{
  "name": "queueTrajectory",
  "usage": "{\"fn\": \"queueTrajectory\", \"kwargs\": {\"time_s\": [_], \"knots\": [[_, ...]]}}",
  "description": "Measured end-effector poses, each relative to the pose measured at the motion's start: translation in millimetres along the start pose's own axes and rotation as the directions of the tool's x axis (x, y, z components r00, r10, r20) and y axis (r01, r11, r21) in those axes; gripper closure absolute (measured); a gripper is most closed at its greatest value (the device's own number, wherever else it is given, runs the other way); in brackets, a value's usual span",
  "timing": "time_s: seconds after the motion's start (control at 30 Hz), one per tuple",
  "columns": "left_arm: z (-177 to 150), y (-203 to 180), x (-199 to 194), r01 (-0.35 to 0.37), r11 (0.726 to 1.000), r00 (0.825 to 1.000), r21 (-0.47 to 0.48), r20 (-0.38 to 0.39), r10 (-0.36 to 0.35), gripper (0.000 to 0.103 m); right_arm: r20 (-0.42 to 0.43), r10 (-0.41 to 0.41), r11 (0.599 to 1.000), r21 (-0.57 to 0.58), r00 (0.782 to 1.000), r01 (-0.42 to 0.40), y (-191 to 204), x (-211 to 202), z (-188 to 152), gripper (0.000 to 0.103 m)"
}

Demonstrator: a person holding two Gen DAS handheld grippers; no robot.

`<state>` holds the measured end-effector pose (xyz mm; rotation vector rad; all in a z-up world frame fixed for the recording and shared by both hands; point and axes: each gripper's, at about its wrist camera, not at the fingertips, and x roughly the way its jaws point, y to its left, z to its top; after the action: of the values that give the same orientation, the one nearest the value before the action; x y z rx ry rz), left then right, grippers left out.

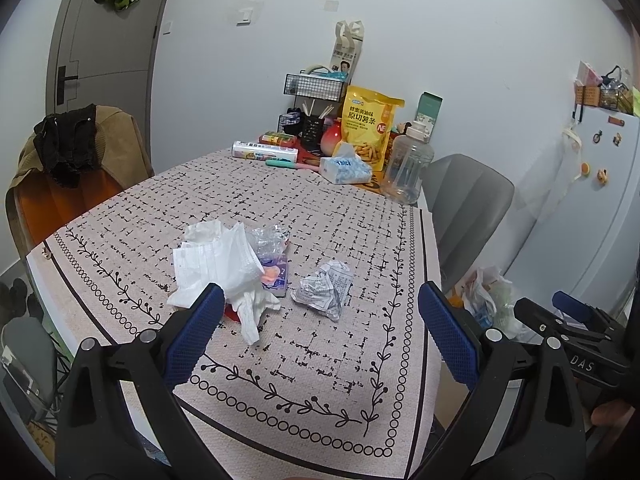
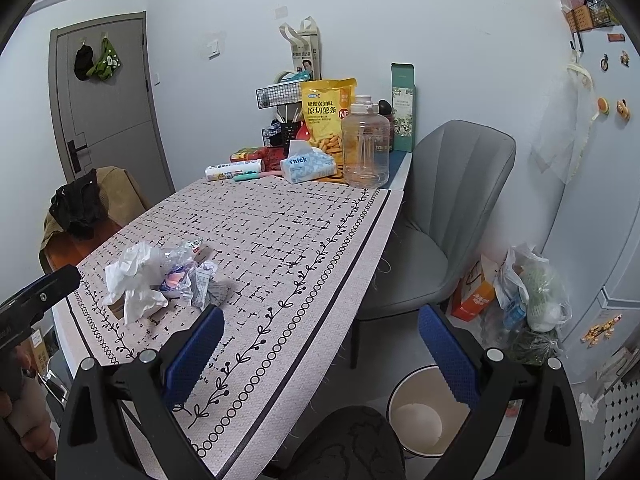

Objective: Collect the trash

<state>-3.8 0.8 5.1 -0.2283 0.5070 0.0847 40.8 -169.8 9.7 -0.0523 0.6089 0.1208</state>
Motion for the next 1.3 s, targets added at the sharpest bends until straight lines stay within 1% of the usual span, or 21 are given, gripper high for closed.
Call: {"fn": "queueTrajectory", "kwargs": {"time_s": [0.97, 1.3], "knots": [[-1.2, 2.6, -5.2, 0.014, 1.000, 1.000, 0.007, 0.022, -0.014, 0.007, 0.000, 0.009, 1.000, -0.004, 1.000, -0.009, 3.9, 0.1, -0.4, 0.008], [-1.5, 4.2, -0.6, 0.022, 1.000, 1.000, 0.000, 0.013, -0.022, 0.007, -0.005, 0.019, 1.000, -0.006, 1.000, -0.019, 2.9, 1.5, 1.5, 0.008]]}}
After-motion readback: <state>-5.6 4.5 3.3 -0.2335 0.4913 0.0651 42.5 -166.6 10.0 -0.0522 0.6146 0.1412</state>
